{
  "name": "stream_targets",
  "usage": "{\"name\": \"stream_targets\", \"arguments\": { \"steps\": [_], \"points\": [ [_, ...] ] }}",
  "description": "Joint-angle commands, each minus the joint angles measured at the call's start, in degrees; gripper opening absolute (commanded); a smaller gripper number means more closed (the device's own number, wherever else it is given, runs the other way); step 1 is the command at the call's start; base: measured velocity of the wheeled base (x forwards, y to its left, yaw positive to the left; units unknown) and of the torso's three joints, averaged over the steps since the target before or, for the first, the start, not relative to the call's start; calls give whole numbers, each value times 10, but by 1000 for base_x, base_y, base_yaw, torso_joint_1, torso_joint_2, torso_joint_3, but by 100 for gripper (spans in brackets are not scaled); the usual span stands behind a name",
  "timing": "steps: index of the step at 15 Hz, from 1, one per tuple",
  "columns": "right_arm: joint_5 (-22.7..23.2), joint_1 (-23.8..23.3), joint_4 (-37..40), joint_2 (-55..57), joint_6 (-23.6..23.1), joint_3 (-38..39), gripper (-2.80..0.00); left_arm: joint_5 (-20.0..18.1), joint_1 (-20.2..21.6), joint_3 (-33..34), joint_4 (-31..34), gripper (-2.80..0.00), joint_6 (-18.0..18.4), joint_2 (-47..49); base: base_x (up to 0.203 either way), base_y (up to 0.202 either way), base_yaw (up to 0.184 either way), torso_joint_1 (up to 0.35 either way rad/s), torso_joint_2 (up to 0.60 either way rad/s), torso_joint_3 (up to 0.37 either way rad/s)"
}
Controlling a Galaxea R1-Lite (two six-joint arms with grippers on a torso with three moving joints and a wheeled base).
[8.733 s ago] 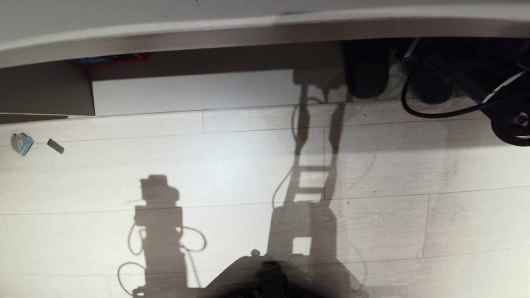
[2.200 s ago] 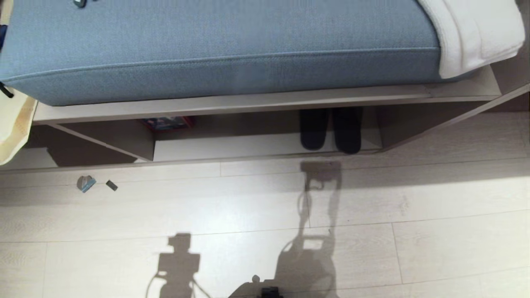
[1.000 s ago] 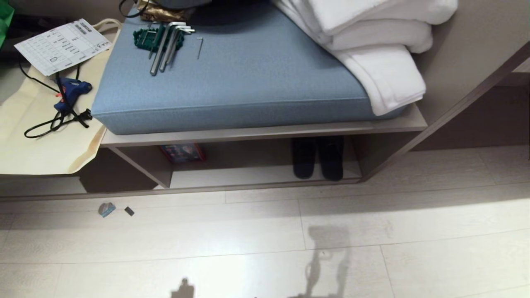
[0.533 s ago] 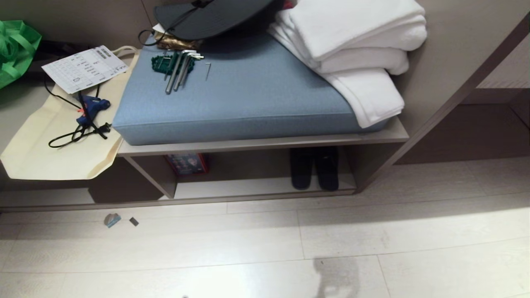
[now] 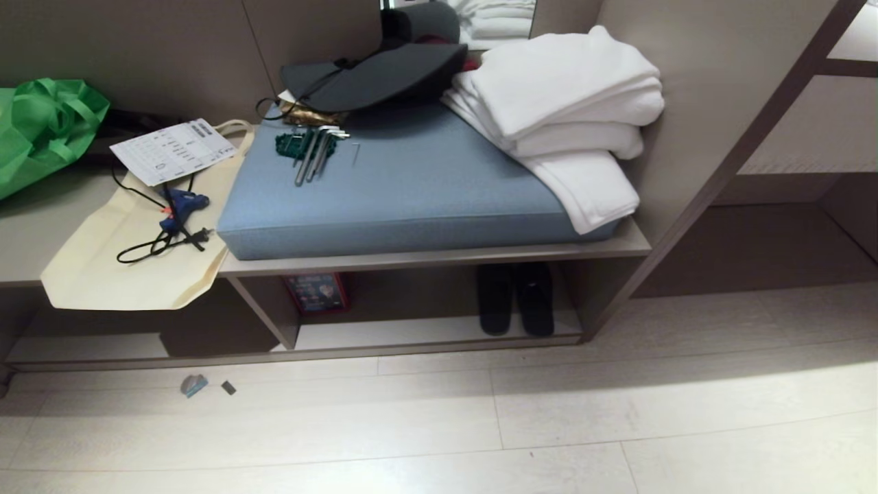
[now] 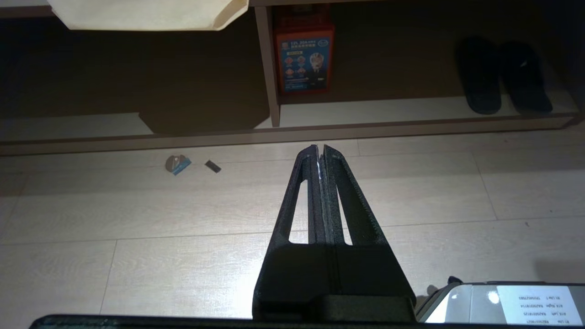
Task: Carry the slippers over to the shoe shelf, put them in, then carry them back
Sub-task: Pick up the slippers in the shoe cabinet
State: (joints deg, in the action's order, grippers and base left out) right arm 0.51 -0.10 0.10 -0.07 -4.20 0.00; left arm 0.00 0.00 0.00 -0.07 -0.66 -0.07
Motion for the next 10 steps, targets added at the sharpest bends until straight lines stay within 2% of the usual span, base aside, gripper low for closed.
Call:
{"name": "stream_targets", "arguments": {
  "steps": [1, 10],
  "points": [
    [0, 0, 0, 1, 0, 0, -280, 0, 0, 0, 0, -280, 0, 1, 0, 0, 0, 3, 2, 202],
    [-1, 0, 0, 1, 0, 0, -280, 0, 0, 0, 0, -280, 0, 1, 0, 0, 0, 2, 1, 201]
  ]
}}
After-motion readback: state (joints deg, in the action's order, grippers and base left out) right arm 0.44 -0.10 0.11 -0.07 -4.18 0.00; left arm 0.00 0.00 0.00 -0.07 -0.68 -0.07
